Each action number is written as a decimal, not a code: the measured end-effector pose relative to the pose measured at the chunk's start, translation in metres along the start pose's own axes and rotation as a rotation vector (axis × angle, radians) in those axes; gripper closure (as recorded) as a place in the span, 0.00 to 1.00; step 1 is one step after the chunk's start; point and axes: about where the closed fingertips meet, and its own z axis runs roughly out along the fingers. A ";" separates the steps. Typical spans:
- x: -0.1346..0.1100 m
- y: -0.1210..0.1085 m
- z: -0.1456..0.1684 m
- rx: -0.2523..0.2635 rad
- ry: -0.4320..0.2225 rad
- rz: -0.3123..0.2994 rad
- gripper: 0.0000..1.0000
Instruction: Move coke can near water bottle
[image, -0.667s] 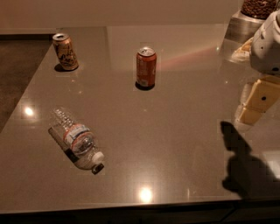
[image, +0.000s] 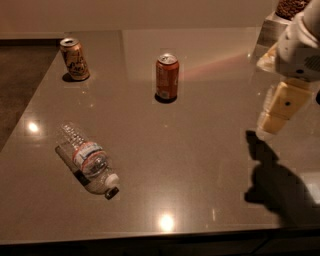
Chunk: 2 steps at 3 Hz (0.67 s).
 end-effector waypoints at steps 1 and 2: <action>-0.014 -0.036 0.031 -0.054 -0.065 0.104 0.00; -0.031 -0.060 0.053 -0.049 -0.105 0.179 0.00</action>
Offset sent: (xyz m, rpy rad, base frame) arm 0.1180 0.0329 -0.0467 0.2250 0.0447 -0.2234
